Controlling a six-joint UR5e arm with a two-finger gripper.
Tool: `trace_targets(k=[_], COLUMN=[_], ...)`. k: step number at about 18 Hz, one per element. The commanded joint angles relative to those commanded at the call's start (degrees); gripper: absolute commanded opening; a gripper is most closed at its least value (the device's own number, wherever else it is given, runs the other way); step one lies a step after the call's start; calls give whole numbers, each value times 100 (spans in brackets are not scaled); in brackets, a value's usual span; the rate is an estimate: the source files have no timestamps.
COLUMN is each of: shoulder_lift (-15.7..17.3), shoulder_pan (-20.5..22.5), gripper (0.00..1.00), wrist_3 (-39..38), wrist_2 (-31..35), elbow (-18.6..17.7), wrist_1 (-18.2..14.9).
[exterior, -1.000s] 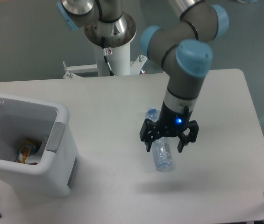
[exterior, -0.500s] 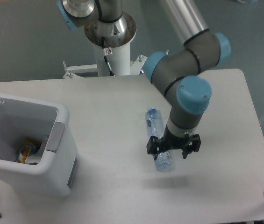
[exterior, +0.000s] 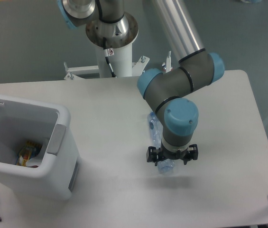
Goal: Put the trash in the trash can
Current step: 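Rotate the gripper and lower it around the bottle's middle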
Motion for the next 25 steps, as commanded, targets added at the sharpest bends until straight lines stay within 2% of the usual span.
trace_targets(k=[2,7,21,22,25], shoulder_lift=[-88,-132,-492,-501,-501], shoulder_pan=[-158,-194,-466,-466,-519], gripper=[100,100,100,98,66], wrist_3=[0,-9,-79,-79,-97], wrist_2=[352,459,1504,1513,1513], elbow=[9,-9,0,0,0], wrist_1=[17,18,0,0,0])
